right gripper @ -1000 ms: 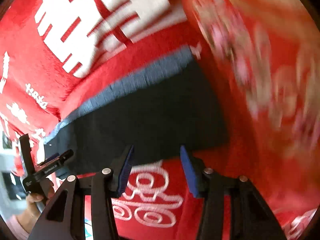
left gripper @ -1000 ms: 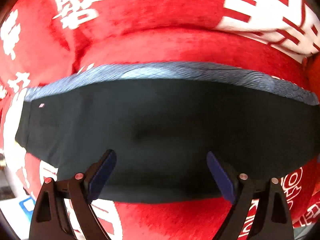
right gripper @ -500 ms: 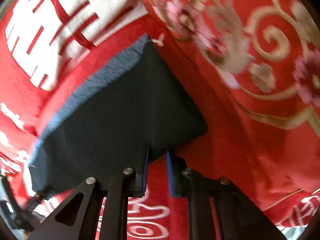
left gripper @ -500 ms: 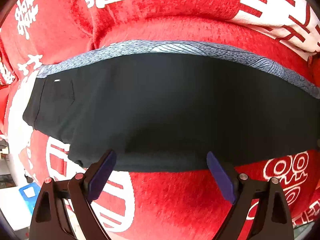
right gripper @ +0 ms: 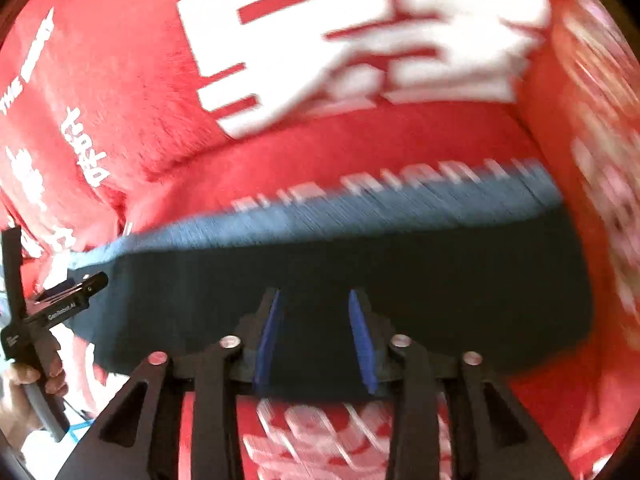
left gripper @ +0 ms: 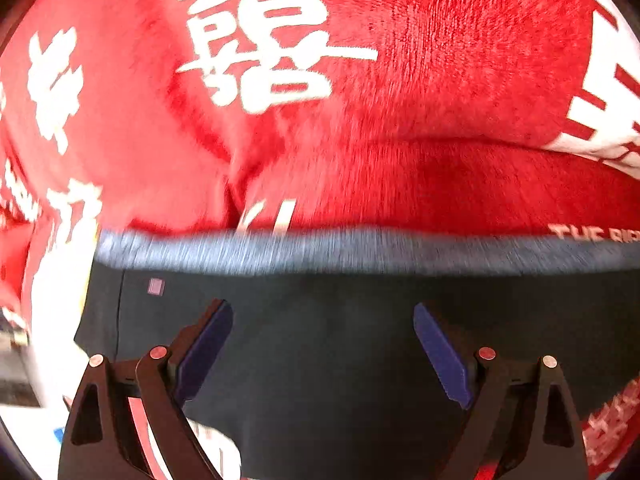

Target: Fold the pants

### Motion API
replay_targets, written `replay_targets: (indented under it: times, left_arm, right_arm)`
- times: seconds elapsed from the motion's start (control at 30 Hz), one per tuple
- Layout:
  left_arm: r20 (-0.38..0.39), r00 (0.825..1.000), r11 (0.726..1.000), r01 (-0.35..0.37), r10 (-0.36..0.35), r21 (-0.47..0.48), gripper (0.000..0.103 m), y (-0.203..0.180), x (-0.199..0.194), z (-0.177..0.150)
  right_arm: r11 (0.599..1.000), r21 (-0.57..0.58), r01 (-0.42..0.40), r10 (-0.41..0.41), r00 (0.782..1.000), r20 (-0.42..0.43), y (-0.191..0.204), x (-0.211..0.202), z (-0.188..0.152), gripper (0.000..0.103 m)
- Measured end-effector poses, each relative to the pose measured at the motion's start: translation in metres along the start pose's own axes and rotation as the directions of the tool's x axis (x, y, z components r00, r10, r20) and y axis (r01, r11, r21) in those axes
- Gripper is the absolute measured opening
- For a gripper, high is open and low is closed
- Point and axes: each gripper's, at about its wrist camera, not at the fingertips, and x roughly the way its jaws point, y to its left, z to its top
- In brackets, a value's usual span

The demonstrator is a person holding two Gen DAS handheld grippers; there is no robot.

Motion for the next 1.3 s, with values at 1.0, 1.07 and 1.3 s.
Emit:
replay_targets:
  times: [1.0,1.07,1.3]
  left_arm:
    - [-0.096,0.995,0.999,-0.018,0.013,-0.047,0.103,0.208,0.083,-0.089]
    - [-0.09,0.996,0.998,0.004,-0.009,-0.06,0.103,0.211,0.084,-0.09]
    - [-0.067,0.997,0.998,0.032,-0.036,-0.052,0.103,0.208,0.078,-0.095]
  right_arm:
    - [0.867,0.232,-0.441,0.491,0.834,-0.251,0.216,0.096,-0.136,0.049]
    - [0.86,0.24,-0.451,0.502,0.832,-0.236,0.217,0.105,-0.126,0.049]
    - [0.835,0.306,-0.457,0.525,0.829,-0.195,0.218,0.112,-0.124,0.049]
